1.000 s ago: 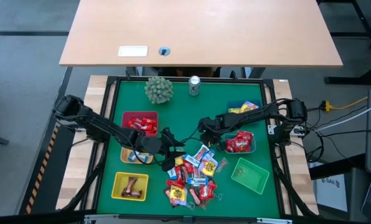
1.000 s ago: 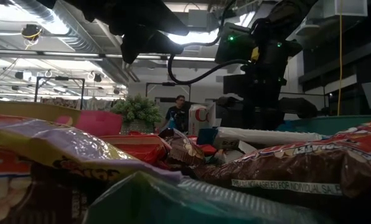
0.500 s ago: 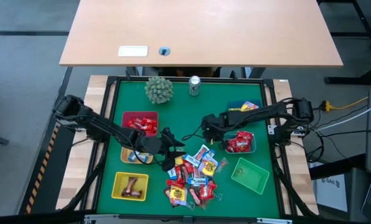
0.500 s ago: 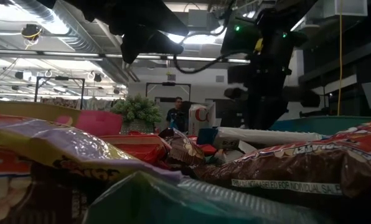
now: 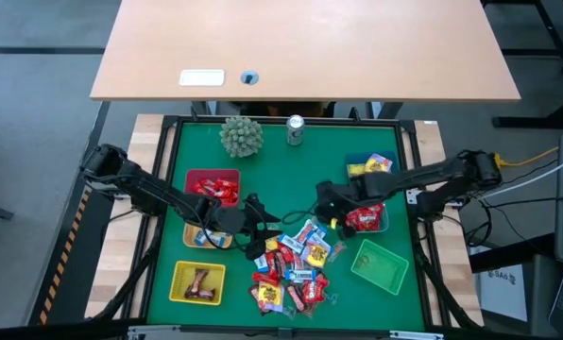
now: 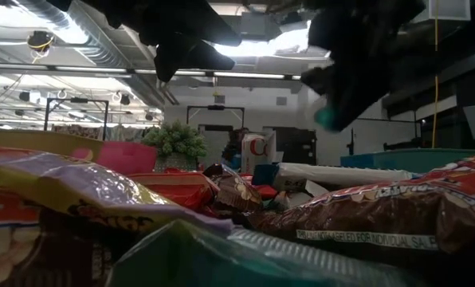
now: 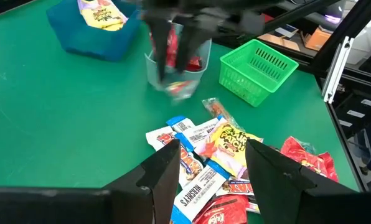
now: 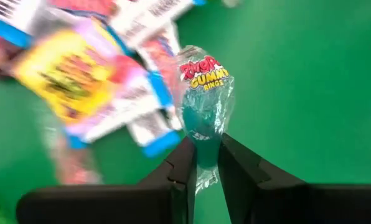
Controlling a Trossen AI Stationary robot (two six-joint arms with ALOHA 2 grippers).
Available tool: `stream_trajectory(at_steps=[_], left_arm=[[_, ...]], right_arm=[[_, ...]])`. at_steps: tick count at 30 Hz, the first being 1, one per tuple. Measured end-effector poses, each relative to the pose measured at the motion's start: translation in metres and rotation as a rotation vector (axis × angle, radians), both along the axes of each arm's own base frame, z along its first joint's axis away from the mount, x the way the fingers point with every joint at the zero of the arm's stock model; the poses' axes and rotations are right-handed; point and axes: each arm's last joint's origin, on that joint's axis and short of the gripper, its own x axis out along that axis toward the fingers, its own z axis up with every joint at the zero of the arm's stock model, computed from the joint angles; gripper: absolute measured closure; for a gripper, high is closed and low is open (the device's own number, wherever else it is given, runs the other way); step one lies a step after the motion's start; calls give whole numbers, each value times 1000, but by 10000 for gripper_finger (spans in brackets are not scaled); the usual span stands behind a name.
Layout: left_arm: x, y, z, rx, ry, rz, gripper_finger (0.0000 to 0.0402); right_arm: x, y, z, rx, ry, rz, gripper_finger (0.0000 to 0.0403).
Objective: Sort candy
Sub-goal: Put the blue gummy into the green bin
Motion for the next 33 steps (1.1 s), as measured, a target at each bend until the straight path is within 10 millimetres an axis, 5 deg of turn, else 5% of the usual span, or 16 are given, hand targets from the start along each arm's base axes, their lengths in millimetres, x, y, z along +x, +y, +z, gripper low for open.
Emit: stream_trajectory(at_steps=[6,16,22,33], left_arm=[[0,0,0,0,0,0,233],[0,0,0,2,3,1,233],[0,0,-1,3,7,2,233],[-1,0,-1,6,14,3,233]], right_arm=[[-21,32,10,96,84,-35,343],[-66,76,7,214,458,-198,343],[-86,90,6,163,586,-259,343],[-95,103,6,155,608,-281,343]])
